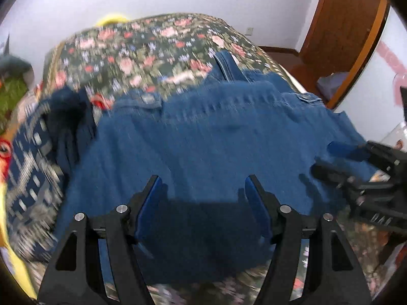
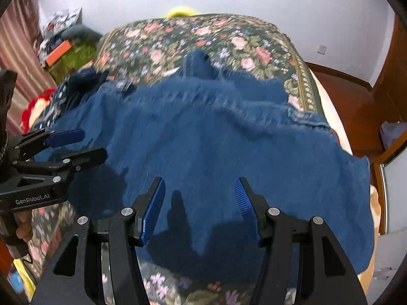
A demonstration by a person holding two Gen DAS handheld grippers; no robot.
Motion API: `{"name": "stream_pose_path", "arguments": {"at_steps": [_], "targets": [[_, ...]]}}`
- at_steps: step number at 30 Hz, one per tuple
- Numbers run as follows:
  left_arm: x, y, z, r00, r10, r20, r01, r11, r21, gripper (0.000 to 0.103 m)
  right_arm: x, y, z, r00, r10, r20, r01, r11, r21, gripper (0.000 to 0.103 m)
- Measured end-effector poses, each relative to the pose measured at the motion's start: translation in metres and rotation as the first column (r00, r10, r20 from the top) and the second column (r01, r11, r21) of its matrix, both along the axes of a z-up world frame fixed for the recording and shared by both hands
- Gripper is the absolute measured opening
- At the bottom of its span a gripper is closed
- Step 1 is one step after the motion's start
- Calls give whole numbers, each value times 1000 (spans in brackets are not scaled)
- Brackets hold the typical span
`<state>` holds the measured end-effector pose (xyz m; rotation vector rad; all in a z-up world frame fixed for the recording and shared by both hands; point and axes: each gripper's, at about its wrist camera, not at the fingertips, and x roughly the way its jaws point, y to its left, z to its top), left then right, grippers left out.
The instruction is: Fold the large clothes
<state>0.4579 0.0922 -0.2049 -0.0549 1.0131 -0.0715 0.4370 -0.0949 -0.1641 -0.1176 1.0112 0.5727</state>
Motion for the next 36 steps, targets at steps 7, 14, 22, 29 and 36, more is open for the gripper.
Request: {"name": "stream_pose_path", "arguments": {"at_steps": [7,14,22,29,36], "targets": [[-16,-5,-18,1000,22,-11,-22,999,23,67,-6,-4,-17,1000,-7,4,8,995,-100,63],[-35,19,-19,993,113,42,-114,993,19,68,-4,-49,-28,995,-99,13,100,981,-164,70],[-69,31,-20,986,150,71,-153,987,42,68,-16,-127,-24,973,-230,9,229,966,-122,72],[-91,39,-25,983,178,39,-179,984,9,68,-36,-140,-12,968,-249,15,249,960,-130,72],[-112,62,-20,963,271,-7,-269,954,-135,78,-48,-129,-7,981,-194,28,196,970,-144,72]]}}
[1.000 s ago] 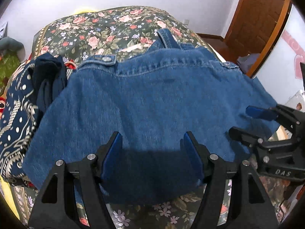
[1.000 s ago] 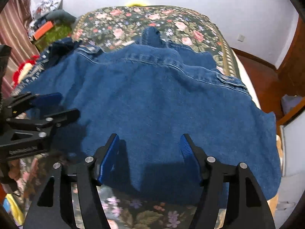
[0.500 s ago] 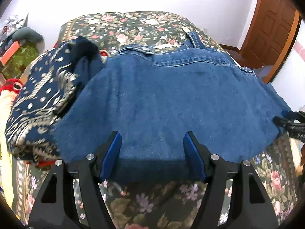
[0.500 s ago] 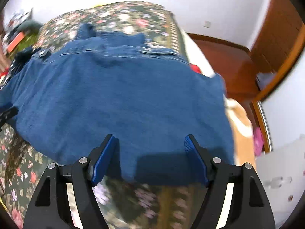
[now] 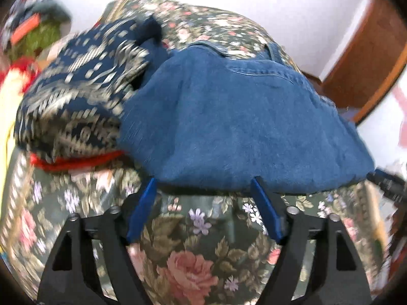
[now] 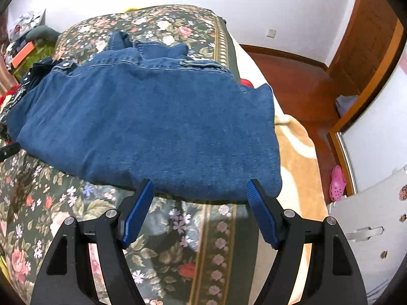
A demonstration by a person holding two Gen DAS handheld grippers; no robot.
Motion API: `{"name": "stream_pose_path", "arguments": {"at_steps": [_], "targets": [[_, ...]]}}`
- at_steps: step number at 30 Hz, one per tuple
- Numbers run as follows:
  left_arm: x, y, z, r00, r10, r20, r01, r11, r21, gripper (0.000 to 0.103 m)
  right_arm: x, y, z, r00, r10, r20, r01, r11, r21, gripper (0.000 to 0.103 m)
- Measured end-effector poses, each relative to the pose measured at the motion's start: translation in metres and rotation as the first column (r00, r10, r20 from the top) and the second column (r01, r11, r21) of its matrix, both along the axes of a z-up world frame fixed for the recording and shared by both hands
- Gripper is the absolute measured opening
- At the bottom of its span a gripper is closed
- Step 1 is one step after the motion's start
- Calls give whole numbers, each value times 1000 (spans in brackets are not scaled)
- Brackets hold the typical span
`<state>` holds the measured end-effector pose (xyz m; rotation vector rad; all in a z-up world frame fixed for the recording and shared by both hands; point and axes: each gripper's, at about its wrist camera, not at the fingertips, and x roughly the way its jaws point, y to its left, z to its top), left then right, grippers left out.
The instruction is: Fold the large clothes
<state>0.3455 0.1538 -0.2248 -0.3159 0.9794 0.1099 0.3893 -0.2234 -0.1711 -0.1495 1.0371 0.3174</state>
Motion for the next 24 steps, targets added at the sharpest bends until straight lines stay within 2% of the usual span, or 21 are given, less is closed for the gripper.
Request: {"name": "stream_pose_path", "arguments": {"at_steps": [3,4,6,8,15,19,24], "targets": [[-7,20,-2,996,92,14,-90,991,-95,78,-3,3,4,1000,9,7,-9,1000,27,72],[-10,28,-5,992,125,17,-120,980,-157,78,-3,3,5,1000,10,8,-10,999,35,72],[-14,38,-9,989,148,25,-138,958,-251,78,-5,4,7,1000,8,10,-8,999,48,72],[-13,40,-13,988,151,28,-135,940,-314,78,-5,5,7,1000,7,7,-7,998,60,72],[15,37,-38,991,134,13,-112,879,-463,78,-6,9,-1,999,-19,-27,22,992,121,72],[40,41,-60,992,130,-9,-111,808,-579,78,-4,14,-2,1000,-13,-27,17,993,120,72],[67,42,-60,990,140,11,-104,787,-609,78,1,16,-2,999,-29,-40,34,990,138,72]]}}
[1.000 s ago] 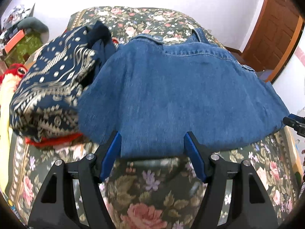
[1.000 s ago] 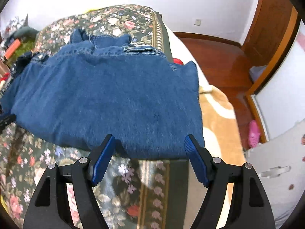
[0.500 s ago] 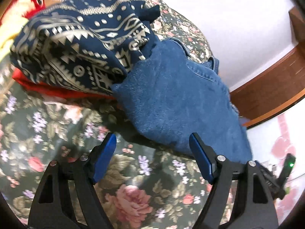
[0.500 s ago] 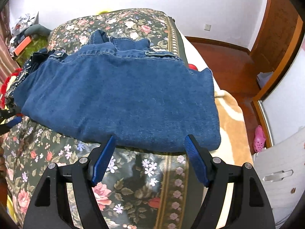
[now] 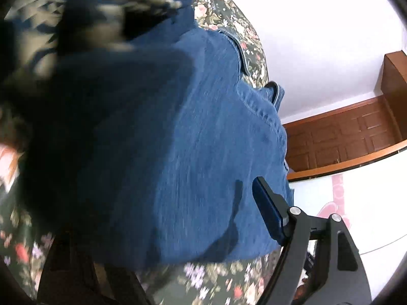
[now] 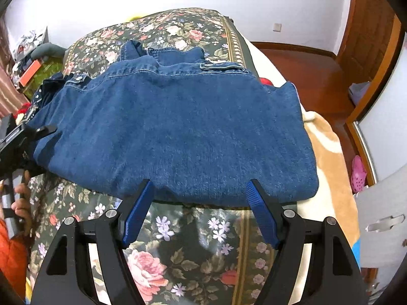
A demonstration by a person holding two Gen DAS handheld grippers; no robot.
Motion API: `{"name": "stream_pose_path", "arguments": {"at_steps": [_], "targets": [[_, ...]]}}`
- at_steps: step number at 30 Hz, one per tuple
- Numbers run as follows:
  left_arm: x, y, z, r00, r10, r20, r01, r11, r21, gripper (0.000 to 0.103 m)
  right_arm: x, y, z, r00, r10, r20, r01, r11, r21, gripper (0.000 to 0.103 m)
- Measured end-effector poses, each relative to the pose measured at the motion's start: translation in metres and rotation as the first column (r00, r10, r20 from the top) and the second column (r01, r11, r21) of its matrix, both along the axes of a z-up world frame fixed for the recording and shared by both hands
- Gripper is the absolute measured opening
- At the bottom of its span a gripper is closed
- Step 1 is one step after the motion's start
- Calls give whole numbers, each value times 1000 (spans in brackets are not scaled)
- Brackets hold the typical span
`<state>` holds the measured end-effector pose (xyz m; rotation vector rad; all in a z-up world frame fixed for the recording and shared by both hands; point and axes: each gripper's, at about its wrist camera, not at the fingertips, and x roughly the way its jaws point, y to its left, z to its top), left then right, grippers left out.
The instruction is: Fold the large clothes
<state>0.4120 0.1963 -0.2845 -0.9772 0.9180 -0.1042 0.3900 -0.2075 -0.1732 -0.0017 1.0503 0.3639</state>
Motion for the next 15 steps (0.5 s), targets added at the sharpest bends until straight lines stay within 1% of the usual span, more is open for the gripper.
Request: {"name": "stream_pose_path", "arguments": {"at_steps": [1,3,4,5,6,7,10,13,15], "targets": [[2,0,0,1000,5,4,-5,1000,-5,78,0,0,1,1000,-5,-3,5,1000,10,72],[6,-2,3,1000,31,-2,-31,1000,0,71,0,1,3,1000,-9,-5,9,1000,25,72],[7,-4,7,999,41,-8,-41,999,25,62,0,2,4,1000,-8,-4,8,999,31,72],[6,-6,13,999,50,-14,-49,997,59,51,-1,3,5,1000,-7,-3,7,999,32,72],[4,-10,20,998,56,-10,-54,994,96,46,-2,4,8,1000,-5,1,5,999,32,72],[2,-14,29,998,55,2,-55,989,136,35,-3,5,10,1000,-3,4,3,999,32,72],[-3,-32,60,997,26,66,-39,979,201,32,-5,5,17,1000,0,10,0,999,35,72],[-3,-55,100,991,-20,134,-23,949,314,31,-8,5,27,1000,-5,27,4,999,37,72],[-8,-69,128,979,-52,197,-24,931,364,30,-9,6,36,999,-2,36,0,999,48,72]]}}
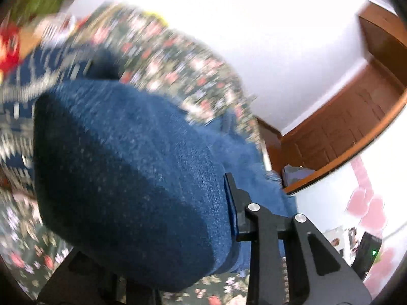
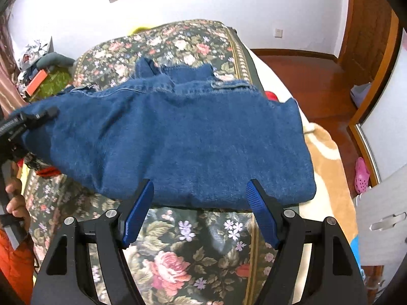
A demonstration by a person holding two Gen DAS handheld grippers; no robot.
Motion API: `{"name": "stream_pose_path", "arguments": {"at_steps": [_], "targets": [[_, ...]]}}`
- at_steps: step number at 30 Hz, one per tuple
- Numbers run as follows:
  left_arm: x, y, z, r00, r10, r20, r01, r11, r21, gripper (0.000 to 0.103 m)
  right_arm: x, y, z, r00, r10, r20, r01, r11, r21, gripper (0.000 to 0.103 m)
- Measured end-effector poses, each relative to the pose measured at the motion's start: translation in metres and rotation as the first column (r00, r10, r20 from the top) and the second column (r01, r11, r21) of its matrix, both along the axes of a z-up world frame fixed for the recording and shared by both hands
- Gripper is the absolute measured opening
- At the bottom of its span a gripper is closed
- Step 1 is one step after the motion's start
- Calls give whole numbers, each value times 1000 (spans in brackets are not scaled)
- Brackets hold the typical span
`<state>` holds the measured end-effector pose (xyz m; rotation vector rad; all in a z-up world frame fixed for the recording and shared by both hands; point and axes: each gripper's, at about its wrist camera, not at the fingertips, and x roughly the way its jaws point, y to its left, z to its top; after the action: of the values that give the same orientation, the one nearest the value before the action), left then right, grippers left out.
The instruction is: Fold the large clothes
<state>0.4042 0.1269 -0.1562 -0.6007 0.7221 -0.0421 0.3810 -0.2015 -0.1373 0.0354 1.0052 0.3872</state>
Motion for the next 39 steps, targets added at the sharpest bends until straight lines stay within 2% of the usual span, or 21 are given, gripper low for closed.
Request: {"name": "stream_pose_path", "arguments": {"at_steps": [1,2,7,9,13,16,19,23,27,29,35,39], "targets": [[-2,-6,13,1000,-12,28,12,1000,14,28,-1,1,6,1000,3,8,-4,1000,4,72],[-6,-11,25,998,-21,52,20,999,28,23,-1,3,11,1000,7,18,-7,1000,4,72],[-44,-16,79,979,-67,190,50,994,96,19,1,26,34,996,54,69,-55,998,18,75],[-59,-12,92,972,-48,232,24,994,107,18,0,39,37,994,72,86,-74,997,26,80],[-86,5,107,962,12,272,-60,984,169,17,3,85,27,985,161,61,-164,985,51,81],[-88,20,108,965,50,257,-109,968,224,17,4,127,8,973,231,15,-231,972,43,81],[-79,36,93,971,73,227,-125,967,221,17,1,167,-17,952,304,-35,-303,953,22,81],[-74,30,68,982,56,182,-100,965,241,17,-4,187,-44,943,327,-68,-330,944,-31,81],[-73,7,56,986,18,164,-67,951,301,17,3,171,-50,930,342,-133,-339,940,42,81],[-66,-6,59,986,-10,165,-44,947,319,17,5,154,-45,937,321,-141,-313,947,79,81],[-31,-58,47,984,-127,124,69,919,389,17,10,59,-22,990,118,-81,-108,987,120,81],[-14,-119,24,968,-245,56,195,872,450,17,9,-5,-16,998,-28,-63,34,995,90,81]]}}
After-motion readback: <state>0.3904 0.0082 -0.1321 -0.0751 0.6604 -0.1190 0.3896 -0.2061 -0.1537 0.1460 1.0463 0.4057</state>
